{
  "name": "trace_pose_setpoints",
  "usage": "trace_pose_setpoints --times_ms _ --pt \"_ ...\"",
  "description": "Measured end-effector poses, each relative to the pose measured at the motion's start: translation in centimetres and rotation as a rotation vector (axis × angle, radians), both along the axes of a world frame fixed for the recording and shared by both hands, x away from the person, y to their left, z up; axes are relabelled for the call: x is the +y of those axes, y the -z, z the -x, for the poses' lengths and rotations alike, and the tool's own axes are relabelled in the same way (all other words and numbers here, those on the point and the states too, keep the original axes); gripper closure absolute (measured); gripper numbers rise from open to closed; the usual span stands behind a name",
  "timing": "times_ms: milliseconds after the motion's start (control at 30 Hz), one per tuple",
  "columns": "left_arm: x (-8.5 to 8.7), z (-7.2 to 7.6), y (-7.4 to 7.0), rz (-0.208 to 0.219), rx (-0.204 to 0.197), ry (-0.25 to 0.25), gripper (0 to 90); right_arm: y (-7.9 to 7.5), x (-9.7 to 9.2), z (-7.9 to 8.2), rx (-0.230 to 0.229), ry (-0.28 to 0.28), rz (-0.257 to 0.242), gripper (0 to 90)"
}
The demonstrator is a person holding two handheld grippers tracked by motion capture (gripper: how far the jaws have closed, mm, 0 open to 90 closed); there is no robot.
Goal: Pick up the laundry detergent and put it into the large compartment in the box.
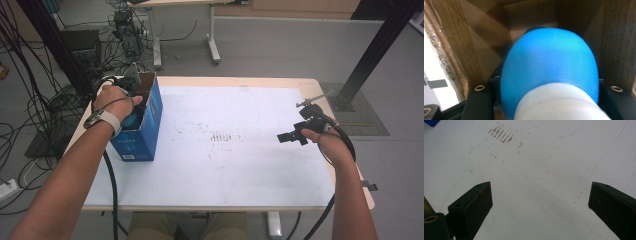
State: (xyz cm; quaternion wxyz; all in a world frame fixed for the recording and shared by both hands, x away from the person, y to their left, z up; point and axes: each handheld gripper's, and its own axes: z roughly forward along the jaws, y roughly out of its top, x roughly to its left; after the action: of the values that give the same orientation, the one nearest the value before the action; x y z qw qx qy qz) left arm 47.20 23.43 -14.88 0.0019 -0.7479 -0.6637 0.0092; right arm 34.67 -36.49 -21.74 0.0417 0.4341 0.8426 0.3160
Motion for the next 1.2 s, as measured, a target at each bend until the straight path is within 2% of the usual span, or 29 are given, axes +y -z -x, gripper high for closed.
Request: trace_pose_setpoints --times_ms 1200 --pt "-0.26 0.20 -0.03 -0.007 -0.007 0.018 38.7 0.22 -0.03 0.12 0.000 0.000 0.006 5.3"
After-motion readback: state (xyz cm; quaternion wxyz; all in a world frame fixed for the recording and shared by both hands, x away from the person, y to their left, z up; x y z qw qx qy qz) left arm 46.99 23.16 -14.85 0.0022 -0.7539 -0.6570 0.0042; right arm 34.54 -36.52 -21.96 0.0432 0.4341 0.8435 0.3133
